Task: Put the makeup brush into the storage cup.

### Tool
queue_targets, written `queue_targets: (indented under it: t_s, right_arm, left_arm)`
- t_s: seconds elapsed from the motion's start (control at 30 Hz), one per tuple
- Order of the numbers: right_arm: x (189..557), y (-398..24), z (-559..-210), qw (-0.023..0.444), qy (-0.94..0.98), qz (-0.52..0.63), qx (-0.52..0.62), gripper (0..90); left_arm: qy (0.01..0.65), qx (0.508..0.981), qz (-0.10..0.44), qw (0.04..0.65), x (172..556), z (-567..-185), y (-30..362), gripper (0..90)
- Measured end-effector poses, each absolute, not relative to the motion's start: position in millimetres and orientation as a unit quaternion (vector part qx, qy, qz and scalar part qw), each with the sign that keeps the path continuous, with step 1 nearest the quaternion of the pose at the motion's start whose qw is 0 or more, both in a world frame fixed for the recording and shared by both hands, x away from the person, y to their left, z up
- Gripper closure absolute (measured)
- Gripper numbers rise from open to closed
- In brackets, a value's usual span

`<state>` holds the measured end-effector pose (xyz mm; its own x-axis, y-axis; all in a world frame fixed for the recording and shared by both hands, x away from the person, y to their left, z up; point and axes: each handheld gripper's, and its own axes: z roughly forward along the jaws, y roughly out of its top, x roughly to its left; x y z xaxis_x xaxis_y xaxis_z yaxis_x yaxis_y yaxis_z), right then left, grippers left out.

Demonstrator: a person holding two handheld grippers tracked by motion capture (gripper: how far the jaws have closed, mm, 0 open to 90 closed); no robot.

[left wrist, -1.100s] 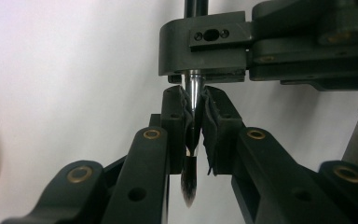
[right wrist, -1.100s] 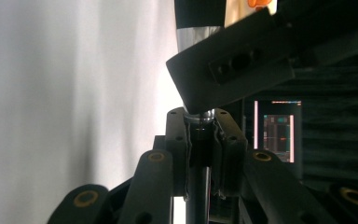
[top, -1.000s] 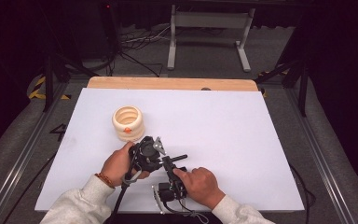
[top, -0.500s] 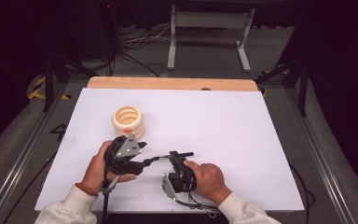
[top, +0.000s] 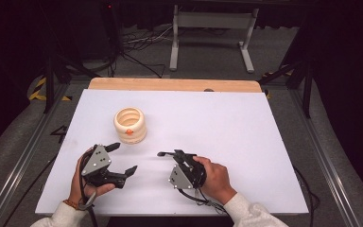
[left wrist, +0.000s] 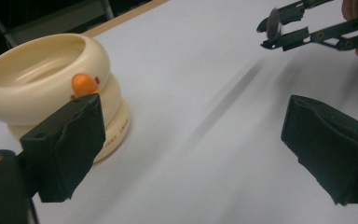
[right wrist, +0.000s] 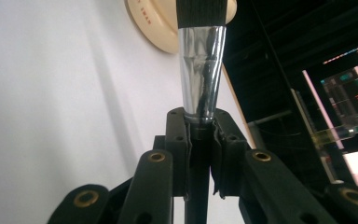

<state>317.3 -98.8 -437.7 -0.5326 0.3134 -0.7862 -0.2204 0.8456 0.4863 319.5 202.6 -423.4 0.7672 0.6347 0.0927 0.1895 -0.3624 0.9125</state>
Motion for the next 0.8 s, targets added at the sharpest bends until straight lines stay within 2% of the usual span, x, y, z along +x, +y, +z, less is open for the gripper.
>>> queue_targets:
  t_s: [0.17, 0.4, 0.53, 0.57, 0.8]
  right_arm:
    - [328.8, -107.3, -426.5, 0.415, 0.833, 0.355, 0.091, 79.6]
    - [350.9, -117.1, -413.2, 0.32, 0.819, 0.451, 0.15, 79.5]
    - [360.7, -117.5, -408.1, 0.29, 0.808, 0.485, 0.164, 79.6]
    - [363.0, -116.8, -407.2, 0.285, 0.806, 0.492, 0.168, 79.5]
    - [380.4, -108.6, -398.6, 0.246, 0.783, 0.539, 0.188, 79.5]
  left_arm:
    - [0.274, 0.782, 0.23, 0.511, 312.6, -432.9, 220.1, 1.6]
    - [0.288, 0.768, 0.235, 0.521, 301.8, -442.1, 238.4, 1.8]
    - [0.319, 0.745, 0.251, 0.53, 297.0, -446.5, 246.1, 2.7]
    - [0.324, 0.737, 0.251, 0.537, 295.6, -447.7, 248.2, 5.3]
    - [0.327, 0.743, 0.244, 0.53, 292.9, -453.9, 248.0, 5.2]
